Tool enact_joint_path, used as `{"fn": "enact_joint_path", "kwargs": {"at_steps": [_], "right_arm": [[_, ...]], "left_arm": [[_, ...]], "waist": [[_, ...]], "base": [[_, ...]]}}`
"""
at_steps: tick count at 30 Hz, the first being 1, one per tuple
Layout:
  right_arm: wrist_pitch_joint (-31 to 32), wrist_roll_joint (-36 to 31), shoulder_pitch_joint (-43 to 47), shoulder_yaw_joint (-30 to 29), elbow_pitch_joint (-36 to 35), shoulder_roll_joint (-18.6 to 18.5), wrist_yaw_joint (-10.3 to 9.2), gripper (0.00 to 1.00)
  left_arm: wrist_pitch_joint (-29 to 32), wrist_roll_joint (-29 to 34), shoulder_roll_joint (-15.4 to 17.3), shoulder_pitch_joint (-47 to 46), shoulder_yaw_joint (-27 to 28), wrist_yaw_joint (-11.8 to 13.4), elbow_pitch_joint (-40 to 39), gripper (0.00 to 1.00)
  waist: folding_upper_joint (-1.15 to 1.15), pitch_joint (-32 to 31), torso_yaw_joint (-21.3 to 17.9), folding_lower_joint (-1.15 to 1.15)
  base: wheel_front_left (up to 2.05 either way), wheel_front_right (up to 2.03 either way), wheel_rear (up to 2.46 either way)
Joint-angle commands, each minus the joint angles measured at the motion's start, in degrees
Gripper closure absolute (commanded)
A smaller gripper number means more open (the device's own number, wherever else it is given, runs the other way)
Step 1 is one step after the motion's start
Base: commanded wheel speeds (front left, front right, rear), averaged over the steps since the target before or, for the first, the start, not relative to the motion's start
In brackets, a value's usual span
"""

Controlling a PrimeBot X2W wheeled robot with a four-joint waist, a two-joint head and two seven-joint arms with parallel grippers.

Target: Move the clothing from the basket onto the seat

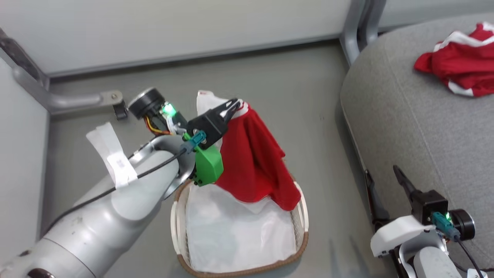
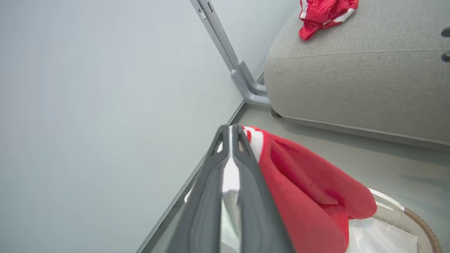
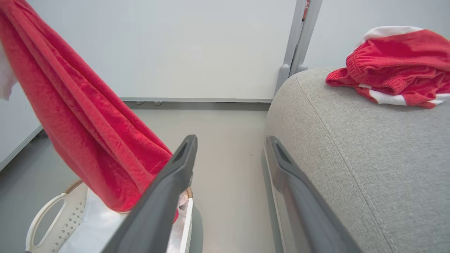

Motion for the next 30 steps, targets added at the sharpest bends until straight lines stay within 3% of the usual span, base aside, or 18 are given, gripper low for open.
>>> {"fn": "enact_joint_path", "kwargs": {"at_steps": [1,9,16,25,30], "right_arm": [[-0.26,-0.44,1.64,-0.09,0.25,-0.20,-0.07,0.00],[-0.26,-0.42,2.96,0.35,-0.09,-0.20,-0.07,0.00],[-0.26,0.09,1.44,3.24,-0.28,-0.19,-0.06,0.00],[-0.26,1.50,-3.44,13.69,0.24,-0.21,-0.07,0.00],[-0.26,-1.75,-8.68,18.45,3.41,-0.20,-0.07,0.00]], "left_arm": [[0.97,-0.78,1.07,-1.19,-0.71,-0.10,-2.08,1.00],[7.21,-4.35,4.94,-8.38,-1.63,-0.10,-12.03,1.00],[8.58,-5.78,5.53,-10.96,-0.54,-0.01,-14.58,1.00],[8.79,-6.43,5.45,-9.81,-2.01,0.05,-15.47,1.00],[8.92,-6.55,5.05,-10.40,-2.96,0.01,-16.69,1.00]], "waist": [[0.00,-9.32,1.43,0.00],[0.00,-11.70,0.20,0.00],[0.00,-12.19,-0.50,0.00],[0.00,-13.00,-0.11,0.00],[0.00,-13.41,0.90,0.00]], "base": [[0.00,0.00,0.00],[0.00,0.00,0.00],[0.00,0.00,0.00],[0.00,0.00,0.00],[0.00,0.00,0.00]]}}
